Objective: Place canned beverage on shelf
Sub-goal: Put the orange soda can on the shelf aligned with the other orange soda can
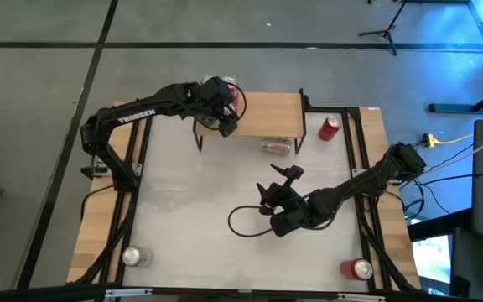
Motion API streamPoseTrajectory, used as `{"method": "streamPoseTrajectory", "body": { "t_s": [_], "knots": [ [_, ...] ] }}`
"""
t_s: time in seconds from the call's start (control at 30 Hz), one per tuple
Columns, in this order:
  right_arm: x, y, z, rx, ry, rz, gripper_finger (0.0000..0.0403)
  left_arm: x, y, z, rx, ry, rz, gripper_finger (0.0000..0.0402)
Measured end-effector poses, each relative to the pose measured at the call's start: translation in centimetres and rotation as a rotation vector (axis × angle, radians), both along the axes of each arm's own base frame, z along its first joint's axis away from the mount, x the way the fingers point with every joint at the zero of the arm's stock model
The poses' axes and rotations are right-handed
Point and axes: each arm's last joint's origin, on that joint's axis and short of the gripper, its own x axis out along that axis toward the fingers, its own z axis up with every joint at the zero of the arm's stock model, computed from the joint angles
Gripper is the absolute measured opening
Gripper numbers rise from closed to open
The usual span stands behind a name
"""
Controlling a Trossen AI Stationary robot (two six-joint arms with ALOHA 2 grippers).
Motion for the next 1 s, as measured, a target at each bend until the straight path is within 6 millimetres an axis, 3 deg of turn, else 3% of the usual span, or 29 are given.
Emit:
{"method": "streamPoseTrajectory", "body": {
  "t_s": [0.33,1.0],
  "knots": [
    [0.0,0.0,0.0,-0.002,-0.001,-0.002,0.0370,-0.3,1.4,-1.1,0.006,0.001,0.022,0.0284],
    [0.0,0.0,0.0,-0.002,-0.001,-0.001,0.0370,-0.2,1.3,-1.4,0.013,0.002,0.013,0.0310]
  ]
}}
